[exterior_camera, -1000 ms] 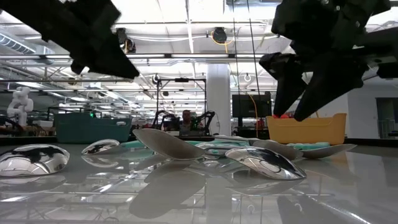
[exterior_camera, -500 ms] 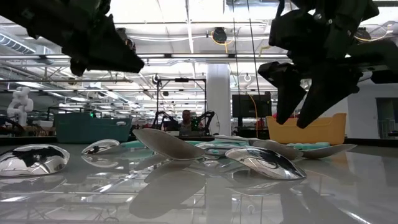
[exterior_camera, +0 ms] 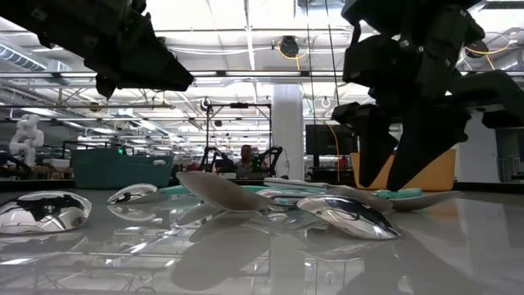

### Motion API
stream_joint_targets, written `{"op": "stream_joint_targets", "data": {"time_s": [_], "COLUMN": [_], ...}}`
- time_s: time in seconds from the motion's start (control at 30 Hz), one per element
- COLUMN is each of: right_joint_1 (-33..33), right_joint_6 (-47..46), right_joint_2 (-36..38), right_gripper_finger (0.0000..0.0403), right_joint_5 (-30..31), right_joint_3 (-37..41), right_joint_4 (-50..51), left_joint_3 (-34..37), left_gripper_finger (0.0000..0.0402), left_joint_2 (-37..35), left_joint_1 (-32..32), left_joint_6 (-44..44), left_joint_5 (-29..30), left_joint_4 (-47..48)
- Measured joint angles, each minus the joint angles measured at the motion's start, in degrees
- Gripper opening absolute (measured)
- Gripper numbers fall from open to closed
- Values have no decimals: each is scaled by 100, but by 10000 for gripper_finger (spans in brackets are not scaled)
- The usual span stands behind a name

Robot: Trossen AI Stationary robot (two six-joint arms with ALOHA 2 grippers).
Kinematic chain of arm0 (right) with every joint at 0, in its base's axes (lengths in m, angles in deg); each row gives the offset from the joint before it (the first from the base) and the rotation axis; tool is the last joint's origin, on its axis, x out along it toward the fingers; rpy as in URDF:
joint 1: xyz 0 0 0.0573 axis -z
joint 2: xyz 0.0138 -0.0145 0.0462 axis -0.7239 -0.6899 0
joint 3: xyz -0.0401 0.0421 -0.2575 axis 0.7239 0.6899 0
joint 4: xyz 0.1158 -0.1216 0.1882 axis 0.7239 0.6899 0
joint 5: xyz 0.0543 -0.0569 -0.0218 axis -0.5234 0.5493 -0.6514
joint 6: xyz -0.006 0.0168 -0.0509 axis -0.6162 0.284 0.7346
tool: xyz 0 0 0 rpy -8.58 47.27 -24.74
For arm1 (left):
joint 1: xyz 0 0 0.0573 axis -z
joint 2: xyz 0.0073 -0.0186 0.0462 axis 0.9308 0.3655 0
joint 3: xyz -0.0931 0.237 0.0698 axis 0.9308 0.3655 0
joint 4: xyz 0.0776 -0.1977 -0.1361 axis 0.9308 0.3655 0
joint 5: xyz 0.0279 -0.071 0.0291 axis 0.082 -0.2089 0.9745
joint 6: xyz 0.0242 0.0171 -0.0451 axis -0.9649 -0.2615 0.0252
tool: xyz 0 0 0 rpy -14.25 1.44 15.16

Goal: Sort silverware by color (type)
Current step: Put the patterned green spoon into the white bin

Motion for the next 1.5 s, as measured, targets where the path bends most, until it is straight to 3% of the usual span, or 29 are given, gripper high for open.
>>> {"op": "stream_joint_targets", "data": {"time_s": [0.43,0.8,0.97,1.2,1.37,1.5], "right_joint_1": [117,188,187,180,125,0], "right_joint_6": [-31,58,32,37,15,-120], "right_joint_2": [348,-18,-140,-136,-138,-151], "right_gripper_finger": [155,153,116,21,25,27], "right_joint_5": [148,140,123,82,186,756], "right_joint_3": [33,31,14,11,-67,-372], "right_joint_4": [-14,-78,-64,-19,113,664], "left_joint_3": [0,0,0,0,0,0], "left_gripper_finger": [88,88,88,88,88,88], "left_joint_2": [0,-2,-2,-2,-2,-2], "left_joint_1": [-1,-11,-11,-11,-11,-11], "left_joint_6": [-20,8,8,6,4,2], "left_joint_5": [2,2,2,2,2,2], "left_joint_4": [105,178,178,178,178,178]}}
